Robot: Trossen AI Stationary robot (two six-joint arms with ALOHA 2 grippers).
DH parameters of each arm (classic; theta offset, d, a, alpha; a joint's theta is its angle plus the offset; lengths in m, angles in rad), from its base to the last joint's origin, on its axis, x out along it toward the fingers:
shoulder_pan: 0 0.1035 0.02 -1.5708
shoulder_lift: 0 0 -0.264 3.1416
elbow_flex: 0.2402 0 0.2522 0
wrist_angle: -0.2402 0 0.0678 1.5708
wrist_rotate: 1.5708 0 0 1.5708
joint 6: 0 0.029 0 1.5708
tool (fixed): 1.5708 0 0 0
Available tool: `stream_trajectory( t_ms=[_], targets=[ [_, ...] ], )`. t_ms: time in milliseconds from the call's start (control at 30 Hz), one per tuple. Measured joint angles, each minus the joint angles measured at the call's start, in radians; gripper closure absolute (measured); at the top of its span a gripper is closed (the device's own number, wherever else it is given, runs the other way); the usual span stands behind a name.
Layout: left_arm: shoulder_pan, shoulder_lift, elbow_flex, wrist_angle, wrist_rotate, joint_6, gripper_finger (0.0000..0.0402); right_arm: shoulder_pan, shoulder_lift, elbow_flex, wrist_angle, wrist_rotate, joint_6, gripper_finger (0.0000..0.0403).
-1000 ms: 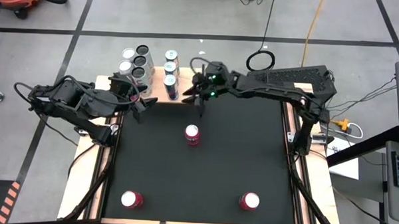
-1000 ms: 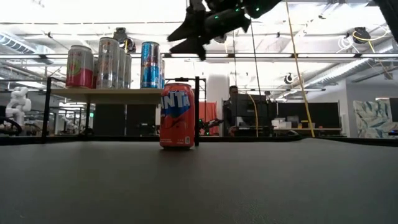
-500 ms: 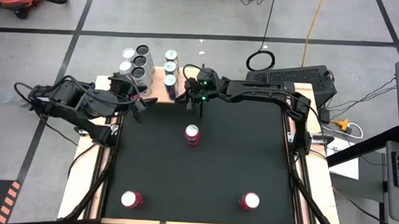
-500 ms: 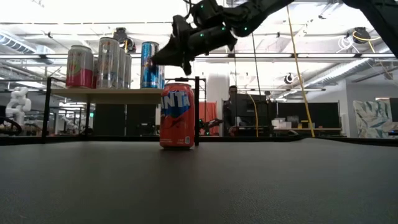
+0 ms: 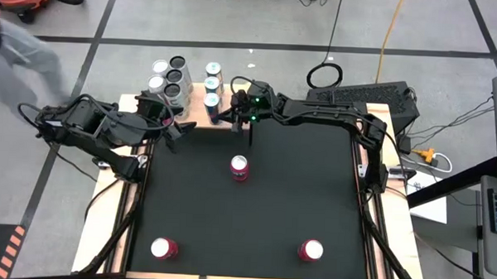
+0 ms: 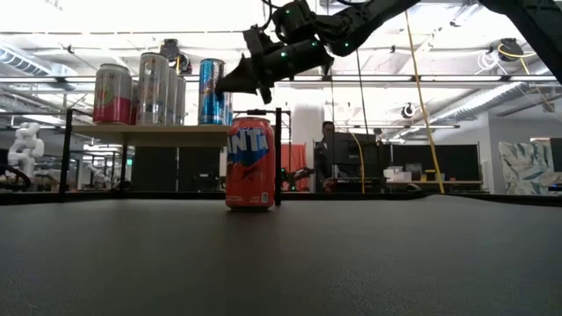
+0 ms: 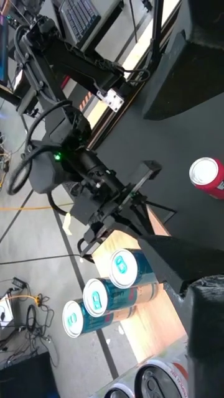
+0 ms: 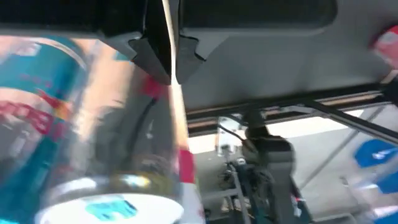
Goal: Place canned beverage on shelf
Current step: Put the blue soda can on the shelf aligned with the other blue soda cans, then put the bottom left red soda can on the shelf
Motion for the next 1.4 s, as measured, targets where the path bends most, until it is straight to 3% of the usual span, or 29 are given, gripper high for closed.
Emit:
stream_trajectory(
  t_ms=[1100, 1400],
  targets=[
    [0.000, 0.000, 0.000, 0.000, 0.000, -0.001, 0.0081, -0.013, 0.000, 0.000, 0.000, 0.000, -0.035, 0.0403],
    [0.000, 0.000, 0.000, -0.001, 0.000, -0.002, 0.0081, -0.012, -0.142, 0.000, -0.166, -0.002, -0.017, 0.0403]
  ],
)
